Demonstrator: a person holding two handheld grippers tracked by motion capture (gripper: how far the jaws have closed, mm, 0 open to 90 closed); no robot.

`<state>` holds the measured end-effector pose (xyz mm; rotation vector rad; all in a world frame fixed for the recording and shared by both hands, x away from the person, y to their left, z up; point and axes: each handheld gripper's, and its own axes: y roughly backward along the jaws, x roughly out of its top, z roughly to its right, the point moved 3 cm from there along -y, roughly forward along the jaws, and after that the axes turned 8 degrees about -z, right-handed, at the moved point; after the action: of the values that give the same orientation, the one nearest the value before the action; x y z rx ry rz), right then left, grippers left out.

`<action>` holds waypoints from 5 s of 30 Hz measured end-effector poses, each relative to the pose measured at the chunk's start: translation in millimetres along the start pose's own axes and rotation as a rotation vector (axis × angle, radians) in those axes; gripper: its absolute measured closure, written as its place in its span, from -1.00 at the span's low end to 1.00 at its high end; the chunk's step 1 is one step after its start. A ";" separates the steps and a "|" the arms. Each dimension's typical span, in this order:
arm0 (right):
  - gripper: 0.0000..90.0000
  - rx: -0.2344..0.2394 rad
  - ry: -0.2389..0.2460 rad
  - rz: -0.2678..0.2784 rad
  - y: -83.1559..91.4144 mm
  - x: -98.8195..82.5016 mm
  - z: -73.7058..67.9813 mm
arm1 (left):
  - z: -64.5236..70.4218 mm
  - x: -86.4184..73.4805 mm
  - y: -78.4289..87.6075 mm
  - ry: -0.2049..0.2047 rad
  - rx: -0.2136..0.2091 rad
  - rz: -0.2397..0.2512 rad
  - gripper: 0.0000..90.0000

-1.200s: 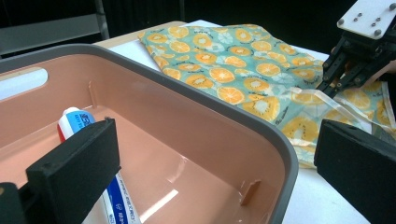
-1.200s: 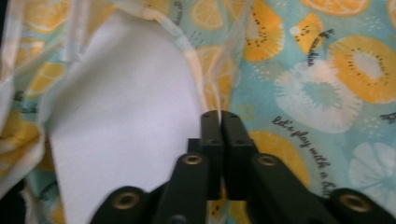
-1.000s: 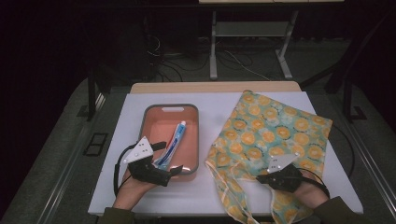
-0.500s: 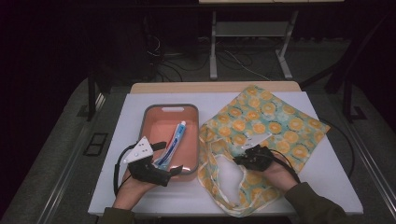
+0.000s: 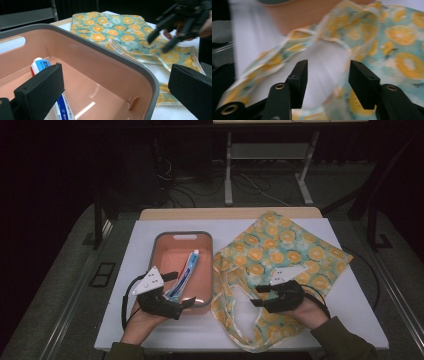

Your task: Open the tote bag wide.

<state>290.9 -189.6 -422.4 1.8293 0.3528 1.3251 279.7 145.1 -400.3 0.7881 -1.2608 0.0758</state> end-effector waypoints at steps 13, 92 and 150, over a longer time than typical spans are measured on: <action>-0.03 0.182 0.098 -0.048 -11.9 -11.2 -63.8 | 0.1 -0.1 0.1 0.002 -0.001 0.004 -1.00; 0.07 -0.175 -0.245 0.059 59.1 -24.3 91.1 | 0.7 0.2 -0.5 -0.004 0.001 -0.004 -1.00; 0.99 -0.162 -0.243 0.271 60.4 6.3 101.0 | 0.9 2.5 -1.5 -0.004 0.007 -0.022 -1.00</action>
<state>368.7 -268.8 -382.9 1.9203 -0.1331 1.2495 280.5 142.5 -398.8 0.8085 -1.2562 0.0611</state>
